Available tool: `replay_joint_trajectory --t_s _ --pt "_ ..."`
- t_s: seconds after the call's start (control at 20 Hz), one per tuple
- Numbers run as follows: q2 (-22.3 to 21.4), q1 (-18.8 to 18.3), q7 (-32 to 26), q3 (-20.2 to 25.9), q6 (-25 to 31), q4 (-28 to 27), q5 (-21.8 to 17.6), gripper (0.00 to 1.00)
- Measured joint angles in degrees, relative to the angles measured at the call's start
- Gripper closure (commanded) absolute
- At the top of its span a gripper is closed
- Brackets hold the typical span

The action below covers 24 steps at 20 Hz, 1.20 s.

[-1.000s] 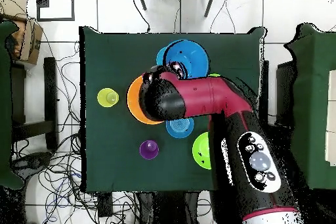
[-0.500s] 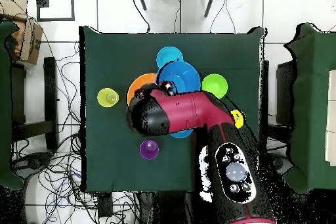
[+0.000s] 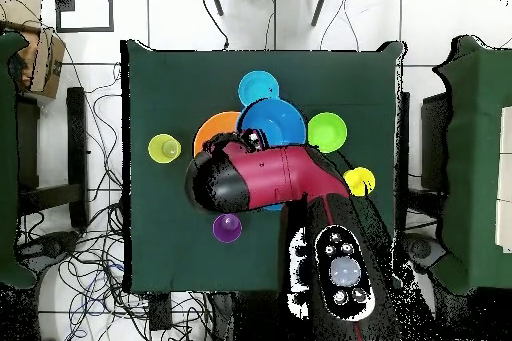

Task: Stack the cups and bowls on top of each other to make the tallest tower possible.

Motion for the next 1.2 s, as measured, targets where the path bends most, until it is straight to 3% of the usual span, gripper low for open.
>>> replay_joint_trajectory --t_s 0.6,1.2 --pt "0.5 4.3 1.6 -4.7 0.0 0.0 0.0 1.0" --pt "1.2 12.5 8.6 -10.6 0.0 -0.9 1.1 1.0"
